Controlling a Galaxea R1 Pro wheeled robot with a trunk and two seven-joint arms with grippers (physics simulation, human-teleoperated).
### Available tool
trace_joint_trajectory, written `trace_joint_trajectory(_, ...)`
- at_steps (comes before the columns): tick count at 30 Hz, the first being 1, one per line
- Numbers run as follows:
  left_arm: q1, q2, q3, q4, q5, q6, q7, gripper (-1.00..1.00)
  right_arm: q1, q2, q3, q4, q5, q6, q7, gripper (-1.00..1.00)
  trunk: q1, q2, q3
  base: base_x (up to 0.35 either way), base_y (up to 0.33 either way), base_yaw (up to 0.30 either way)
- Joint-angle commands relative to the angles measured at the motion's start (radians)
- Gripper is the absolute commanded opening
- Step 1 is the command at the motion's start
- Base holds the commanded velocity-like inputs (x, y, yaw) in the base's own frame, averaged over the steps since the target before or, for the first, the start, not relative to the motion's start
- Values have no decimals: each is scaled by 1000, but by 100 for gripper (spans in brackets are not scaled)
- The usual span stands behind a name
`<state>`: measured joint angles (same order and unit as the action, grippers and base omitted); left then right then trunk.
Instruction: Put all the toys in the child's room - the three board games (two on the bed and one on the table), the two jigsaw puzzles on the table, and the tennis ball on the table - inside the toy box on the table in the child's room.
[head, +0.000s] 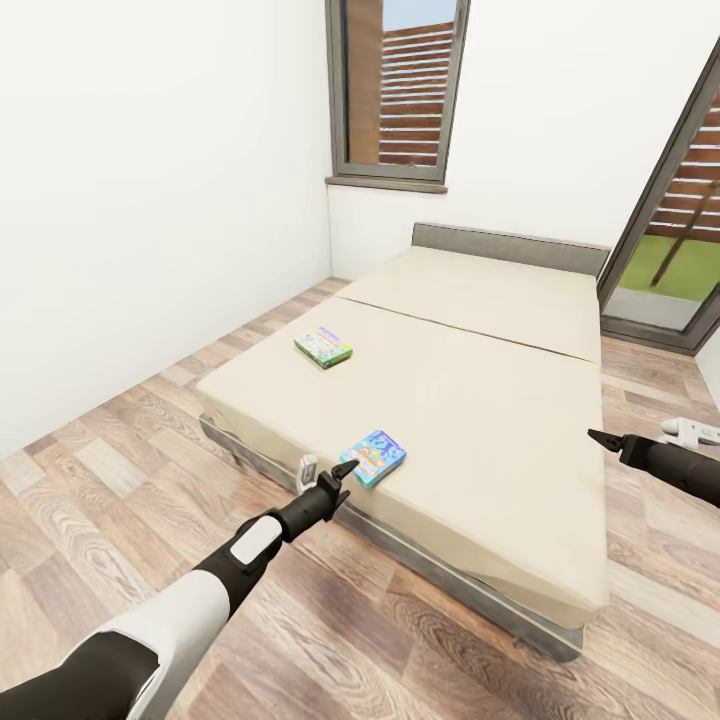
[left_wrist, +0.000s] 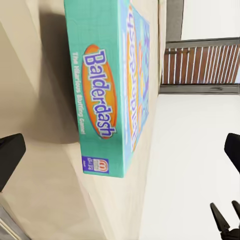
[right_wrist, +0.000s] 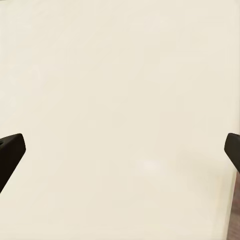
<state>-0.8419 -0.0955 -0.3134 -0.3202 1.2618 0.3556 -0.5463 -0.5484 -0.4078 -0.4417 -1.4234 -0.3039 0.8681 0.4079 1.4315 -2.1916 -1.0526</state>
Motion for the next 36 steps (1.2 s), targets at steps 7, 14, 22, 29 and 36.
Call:
trace_joint_trajectory(7, -9, 0, -5, 1, 7, 5, -2, 100, 0, 1, -2, -2, 3, 6, 6, 100, 0, 0, -1, 0, 0, -85)
trace_joint_trajectory(14, -13, 0, -5, 1, 5, 5, -3, 100, 1, 1, -2, -4, 3, 5, 6, 100, 0, 0, -1, 0, 0, -184)
trace_joint_trajectory(22, -15, 0, -5, 1, 5, 5, -3, 100, 1, 1, -2, -4, 3, 5, 6, 100, 0, 0, -1, 0, 0, -99)
trace_joint_trajectory(29, -15, 0, -4, 1, 7, 4, -3, 100, 3, 1, -2, -5, 3, 5, 6, 100, 0, 0, -1, 0, 0, -34)
trace_joint_trajectory(36, -15, 2, -3, 1, 9, 4, -4, 100, 5, 1, -2, -5, 3, 5, 6, 100, 0, 0, -1, 0, 0, -13)
